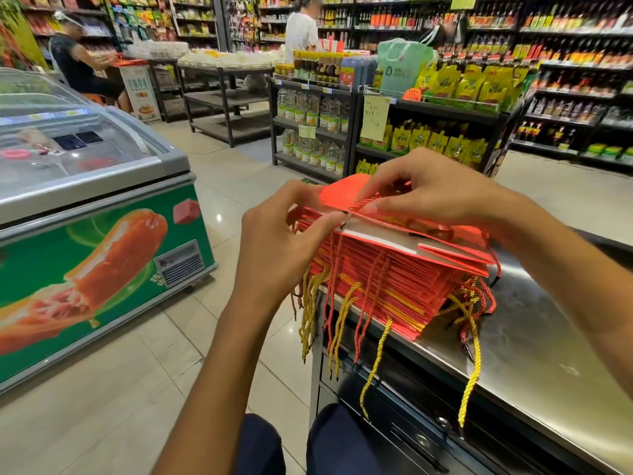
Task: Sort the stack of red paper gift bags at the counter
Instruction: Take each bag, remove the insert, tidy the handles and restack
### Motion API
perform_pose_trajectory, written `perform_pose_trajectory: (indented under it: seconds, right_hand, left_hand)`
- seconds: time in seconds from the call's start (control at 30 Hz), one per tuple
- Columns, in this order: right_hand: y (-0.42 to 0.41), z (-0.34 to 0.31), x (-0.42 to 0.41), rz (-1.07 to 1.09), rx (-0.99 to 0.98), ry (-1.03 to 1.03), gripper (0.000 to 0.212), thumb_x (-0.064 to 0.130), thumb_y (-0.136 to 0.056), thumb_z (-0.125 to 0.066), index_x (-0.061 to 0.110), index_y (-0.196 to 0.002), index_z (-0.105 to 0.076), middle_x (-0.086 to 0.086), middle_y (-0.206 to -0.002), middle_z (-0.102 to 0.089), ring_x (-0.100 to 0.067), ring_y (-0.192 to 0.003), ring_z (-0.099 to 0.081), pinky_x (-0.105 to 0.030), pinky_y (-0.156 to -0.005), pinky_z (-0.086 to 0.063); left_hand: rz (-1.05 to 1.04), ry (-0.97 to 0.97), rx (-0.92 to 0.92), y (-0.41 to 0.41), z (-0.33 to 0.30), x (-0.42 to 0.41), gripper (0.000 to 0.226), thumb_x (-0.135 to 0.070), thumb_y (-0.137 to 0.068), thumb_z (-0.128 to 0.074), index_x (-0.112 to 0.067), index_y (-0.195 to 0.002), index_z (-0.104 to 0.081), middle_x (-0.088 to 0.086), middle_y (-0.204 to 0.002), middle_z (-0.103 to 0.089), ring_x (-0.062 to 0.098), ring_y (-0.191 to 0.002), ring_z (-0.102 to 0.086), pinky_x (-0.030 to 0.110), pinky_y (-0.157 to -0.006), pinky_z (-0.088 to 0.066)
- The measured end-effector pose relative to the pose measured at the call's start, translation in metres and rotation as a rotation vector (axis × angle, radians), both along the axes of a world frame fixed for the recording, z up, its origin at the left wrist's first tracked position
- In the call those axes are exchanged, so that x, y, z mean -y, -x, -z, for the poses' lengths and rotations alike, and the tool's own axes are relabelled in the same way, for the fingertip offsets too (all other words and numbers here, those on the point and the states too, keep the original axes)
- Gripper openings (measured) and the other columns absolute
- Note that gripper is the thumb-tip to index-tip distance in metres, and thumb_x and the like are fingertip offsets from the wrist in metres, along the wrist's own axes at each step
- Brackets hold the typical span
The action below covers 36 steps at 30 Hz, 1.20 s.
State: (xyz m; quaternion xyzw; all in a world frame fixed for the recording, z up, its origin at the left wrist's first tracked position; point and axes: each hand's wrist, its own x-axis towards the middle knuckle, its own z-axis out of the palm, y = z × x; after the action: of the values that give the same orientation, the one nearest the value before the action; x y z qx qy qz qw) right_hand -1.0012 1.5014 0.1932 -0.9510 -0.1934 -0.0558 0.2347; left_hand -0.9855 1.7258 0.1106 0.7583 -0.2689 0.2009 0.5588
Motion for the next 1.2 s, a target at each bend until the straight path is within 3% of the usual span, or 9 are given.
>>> perform_pose_trajectory:
  seconds: [0.1,0.23,0.4,0.53,0.67,0.77,0.83,1.0,1.2]
  right_hand:
    - [-0.002,0.006,0.006,-0.026,0.057,-0.098,0.011,0.032,-0.091,-0.076,0.025,-0.098,-0.08,0.008,-0.092,-0.077,-0.013,-0.088,-0.071,-0.045,-0.081,-0.056]
    - [-0.003,0.015,0.005,-0.065,0.089,-0.148,0.006,0.025,-0.094,-0.073,0.026,-0.096,-0.078,0.021,-0.083,-0.074,-0.002,-0.076,-0.069,-0.018,-0.066,-0.049]
    - [-0.01,0.027,0.006,-0.054,0.185,-0.192,0.012,0.024,-0.098,-0.069,0.016,-0.099,-0.078,0.003,-0.092,-0.078,-0.015,-0.086,-0.074,-0.046,-0.082,-0.057]
    - [-0.009,0.03,0.001,-0.039,0.143,-0.278,0.01,0.022,-0.099,-0.068,0.019,-0.096,-0.077,0.003,-0.09,-0.077,-0.015,-0.087,-0.073,-0.042,-0.082,-0.056]
    - [-0.002,0.019,0.008,0.092,-0.009,-0.099,0.012,0.037,-0.099,-0.064,0.03,-0.104,-0.073,0.025,-0.091,-0.071,0.008,-0.087,-0.064,-0.017,-0.077,-0.043]
    - [0.005,0.018,0.024,0.272,-0.042,0.188,0.039,0.059,-0.096,-0.056,0.037,-0.127,-0.064,0.014,-0.13,-0.063,-0.009,-0.12,-0.057,-0.031,-0.096,-0.043]
    - [0.012,0.022,0.026,0.333,-0.083,0.189,0.047,0.067,-0.094,-0.048,0.04,-0.13,-0.062,0.01,-0.135,-0.061,-0.013,-0.121,-0.056,-0.036,-0.102,-0.045]
    - [0.013,0.031,0.01,0.326,0.013,-0.076,0.041,0.057,-0.102,-0.045,0.037,-0.132,-0.063,0.011,-0.132,-0.065,-0.011,-0.121,-0.059,-0.036,-0.106,-0.045]
    - [0.004,0.027,-0.016,0.206,0.057,-0.514,0.028,0.041,-0.105,-0.051,0.037,-0.13,-0.062,0.007,-0.127,-0.068,-0.011,-0.119,-0.063,-0.03,-0.099,-0.05]
  left_hand:
    - [-0.025,0.136,-0.107,0.0,0.0,0.006,0.02,-0.042,-0.096,-0.067,-0.032,-0.109,-0.055,-0.01,-0.112,-0.068,0.002,-0.112,-0.064,0.024,-0.086,-0.056]
    - [-0.052,0.151,-0.381,-0.01,-0.001,0.011,0.028,-0.052,-0.099,-0.059,-0.029,-0.115,-0.064,-0.004,-0.105,-0.066,0.009,-0.092,-0.067,0.032,-0.07,-0.058]
    - [0.027,0.256,-0.47,-0.01,0.006,0.008,0.012,-0.024,-0.096,-0.068,-0.021,-0.108,-0.071,0.003,-0.086,-0.075,0.017,-0.073,-0.074,0.04,-0.065,-0.063]
    - [0.041,0.325,-0.498,-0.006,0.007,0.011,0.012,-0.018,-0.096,-0.069,-0.02,-0.107,-0.071,0.004,-0.088,-0.075,0.016,-0.074,-0.075,0.034,-0.063,-0.062]
    - [0.077,0.507,-0.611,-0.004,0.007,0.013,0.022,-0.015,-0.096,-0.07,-0.012,-0.117,-0.067,0.012,-0.09,-0.078,0.02,-0.076,-0.075,0.038,-0.07,-0.063]
    - [0.166,0.829,-0.73,0.003,-0.001,0.013,0.034,-0.018,-0.096,-0.071,-0.002,-0.124,-0.061,0.015,-0.097,-0.078,0.023,-0.09,-0.077,0.037,-0.076,-0.063]
    - [0.289,1.014,-0.78,0.012,-0.01,0.013,0.037,-0.022,-0.095,-0.071,0.001,-0.124,-0.063,0.017,-0.106,-0.077,0.027,-0.1,-0.076,0.036,-0.082,-0.063]
    - [0.475,0.805,-0.725,0.042,-0.029,0.032,0.036,-0.03,-0.092,-0.072,-0.009,-0.121,-0.066,0.011,-0.108,-0.077,0.022,-0.095,-0.076,0.026,-0.073,-0.06]
    - [0.34,0.698,-0.43,0.042,-0.06,0.042,0.023,-0.003,-0.094,-0.066,-0.016,-0.112,-0.065,0.003,-0.087,-0.076,0.017,-0.075,-0.074,0.029,-0.065,-0.058]
